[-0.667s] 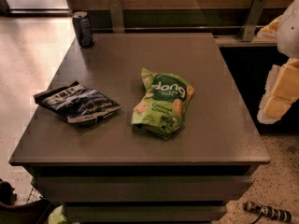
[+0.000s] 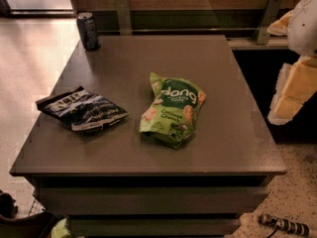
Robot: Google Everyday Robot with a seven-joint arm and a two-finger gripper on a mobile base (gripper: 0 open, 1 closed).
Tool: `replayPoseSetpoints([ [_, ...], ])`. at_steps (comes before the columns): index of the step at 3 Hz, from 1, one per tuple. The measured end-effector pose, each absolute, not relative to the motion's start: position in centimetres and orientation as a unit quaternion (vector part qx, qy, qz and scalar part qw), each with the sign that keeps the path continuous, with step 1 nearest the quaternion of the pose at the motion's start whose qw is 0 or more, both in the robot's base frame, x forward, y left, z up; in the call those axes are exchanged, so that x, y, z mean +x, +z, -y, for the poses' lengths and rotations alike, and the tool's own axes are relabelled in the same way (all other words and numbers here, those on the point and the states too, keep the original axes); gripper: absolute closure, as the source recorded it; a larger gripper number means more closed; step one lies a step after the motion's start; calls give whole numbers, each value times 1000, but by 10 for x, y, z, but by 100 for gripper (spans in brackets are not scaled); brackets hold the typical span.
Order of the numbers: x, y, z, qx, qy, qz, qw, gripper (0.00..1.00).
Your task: Move green rice chip bag near pepsi can
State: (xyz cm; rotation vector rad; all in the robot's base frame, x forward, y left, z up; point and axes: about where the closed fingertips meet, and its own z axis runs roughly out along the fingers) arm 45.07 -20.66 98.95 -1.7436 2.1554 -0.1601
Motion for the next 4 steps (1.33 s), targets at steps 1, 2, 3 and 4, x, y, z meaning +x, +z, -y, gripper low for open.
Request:
replayPoseSetpoints([
  [1, 467, 994, 185, -658, -61, -721, 209, 0],
  [2, 484, 986, 153, -715, -57, -661, 223, 0],
  [3, 502, 962, 119, -753, -37, -619, 219, 0],
  [4, 518, 930, 85, -779, -16, -591, 211, 0],
])
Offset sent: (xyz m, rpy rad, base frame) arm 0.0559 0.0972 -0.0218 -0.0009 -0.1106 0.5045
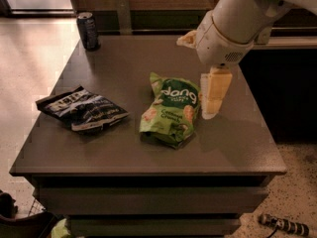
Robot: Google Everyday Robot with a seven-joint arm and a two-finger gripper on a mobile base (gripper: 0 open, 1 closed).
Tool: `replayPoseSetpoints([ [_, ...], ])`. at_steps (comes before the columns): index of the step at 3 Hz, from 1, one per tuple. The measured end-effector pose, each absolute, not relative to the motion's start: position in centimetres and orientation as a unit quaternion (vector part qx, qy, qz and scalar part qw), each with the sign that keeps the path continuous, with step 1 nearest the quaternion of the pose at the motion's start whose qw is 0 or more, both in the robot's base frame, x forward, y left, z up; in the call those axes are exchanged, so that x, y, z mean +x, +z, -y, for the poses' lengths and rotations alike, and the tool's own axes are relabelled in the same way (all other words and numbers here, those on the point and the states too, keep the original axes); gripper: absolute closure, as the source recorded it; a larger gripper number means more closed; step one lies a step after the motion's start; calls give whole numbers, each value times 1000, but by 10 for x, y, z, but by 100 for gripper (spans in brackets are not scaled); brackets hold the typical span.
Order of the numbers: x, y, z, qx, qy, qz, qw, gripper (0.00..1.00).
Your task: Move green rice chip bag near pepsi can
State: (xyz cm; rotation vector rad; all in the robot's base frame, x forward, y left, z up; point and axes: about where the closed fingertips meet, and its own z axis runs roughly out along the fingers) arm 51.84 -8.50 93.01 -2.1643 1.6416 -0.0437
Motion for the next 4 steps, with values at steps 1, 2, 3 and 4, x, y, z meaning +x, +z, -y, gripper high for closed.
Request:
replayPoseSetpoints([
  [1, 518, 930, 85, -779, -16, -591, 211, 0],
  [2, 519, 896, 60, -792, 18, -575, 206, 0],
  [3, 511, 859, 37, -803, 55, -560, 196, 0],
  [4, 500, 834, 22, -817, 80, -544, 173, 0],
])
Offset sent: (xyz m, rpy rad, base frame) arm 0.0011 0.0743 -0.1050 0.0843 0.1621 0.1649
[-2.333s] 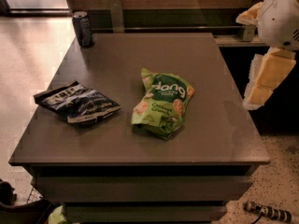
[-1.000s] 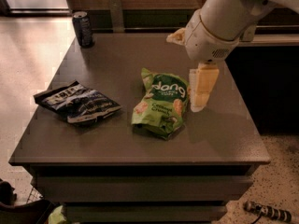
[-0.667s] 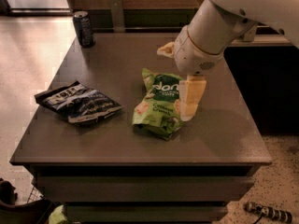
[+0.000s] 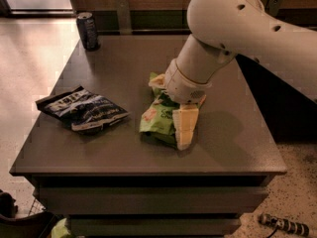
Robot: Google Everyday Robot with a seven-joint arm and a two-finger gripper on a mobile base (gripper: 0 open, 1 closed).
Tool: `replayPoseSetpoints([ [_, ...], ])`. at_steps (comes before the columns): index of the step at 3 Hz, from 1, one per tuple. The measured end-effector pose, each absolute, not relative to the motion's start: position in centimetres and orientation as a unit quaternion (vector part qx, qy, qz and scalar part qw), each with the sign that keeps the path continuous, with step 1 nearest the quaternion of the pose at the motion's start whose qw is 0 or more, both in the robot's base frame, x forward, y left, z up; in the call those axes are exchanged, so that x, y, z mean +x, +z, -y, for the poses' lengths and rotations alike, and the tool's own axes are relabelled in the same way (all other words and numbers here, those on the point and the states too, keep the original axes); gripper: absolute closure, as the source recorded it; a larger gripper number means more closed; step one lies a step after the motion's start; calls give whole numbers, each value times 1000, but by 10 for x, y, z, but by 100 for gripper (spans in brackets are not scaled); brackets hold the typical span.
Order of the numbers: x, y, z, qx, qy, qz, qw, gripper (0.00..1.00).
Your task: Move green rice chip bag near pepsi can
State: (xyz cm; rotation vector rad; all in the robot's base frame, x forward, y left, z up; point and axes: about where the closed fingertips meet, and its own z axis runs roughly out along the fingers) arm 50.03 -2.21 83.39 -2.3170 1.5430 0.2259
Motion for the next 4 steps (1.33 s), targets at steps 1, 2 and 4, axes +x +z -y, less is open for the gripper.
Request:
replayPoseSetpoints([
  [1, 497, 831, 20, -820, 83, -541, 167, 12],
  [2, 496, 832, 20, -821, 82, -540, 167, 35],
  [4, 495, 833, 19, -821, 81, -539, 167, 82],
])
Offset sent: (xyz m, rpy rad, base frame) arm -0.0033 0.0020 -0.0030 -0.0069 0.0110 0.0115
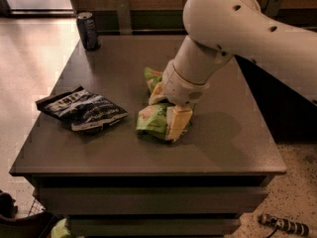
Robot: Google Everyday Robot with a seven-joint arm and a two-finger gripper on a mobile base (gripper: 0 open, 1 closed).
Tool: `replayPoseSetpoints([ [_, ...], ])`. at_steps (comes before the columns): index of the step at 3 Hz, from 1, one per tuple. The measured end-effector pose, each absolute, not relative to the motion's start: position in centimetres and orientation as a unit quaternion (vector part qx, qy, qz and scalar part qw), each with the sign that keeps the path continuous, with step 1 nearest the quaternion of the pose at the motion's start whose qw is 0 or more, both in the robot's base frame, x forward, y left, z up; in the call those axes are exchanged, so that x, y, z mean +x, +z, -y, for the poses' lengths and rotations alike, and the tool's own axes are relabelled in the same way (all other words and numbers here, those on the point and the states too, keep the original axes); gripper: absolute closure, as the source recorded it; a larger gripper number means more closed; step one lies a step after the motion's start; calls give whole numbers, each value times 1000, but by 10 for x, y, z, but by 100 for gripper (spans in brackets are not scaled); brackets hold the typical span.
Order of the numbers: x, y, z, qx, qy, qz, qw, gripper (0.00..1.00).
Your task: Move green rice chip bag near pepsi can
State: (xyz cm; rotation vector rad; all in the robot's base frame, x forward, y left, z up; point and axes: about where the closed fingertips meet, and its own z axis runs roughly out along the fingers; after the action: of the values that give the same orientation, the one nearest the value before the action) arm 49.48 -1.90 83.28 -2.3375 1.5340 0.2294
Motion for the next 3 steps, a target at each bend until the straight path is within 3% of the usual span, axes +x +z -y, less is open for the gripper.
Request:
replayPoseSetpoints([
  [1, 494, 833, 19, -822, 80, -539, 167, 100],
  [3, 496, 858, 18, -826, 49, -533, 174, 100],
])
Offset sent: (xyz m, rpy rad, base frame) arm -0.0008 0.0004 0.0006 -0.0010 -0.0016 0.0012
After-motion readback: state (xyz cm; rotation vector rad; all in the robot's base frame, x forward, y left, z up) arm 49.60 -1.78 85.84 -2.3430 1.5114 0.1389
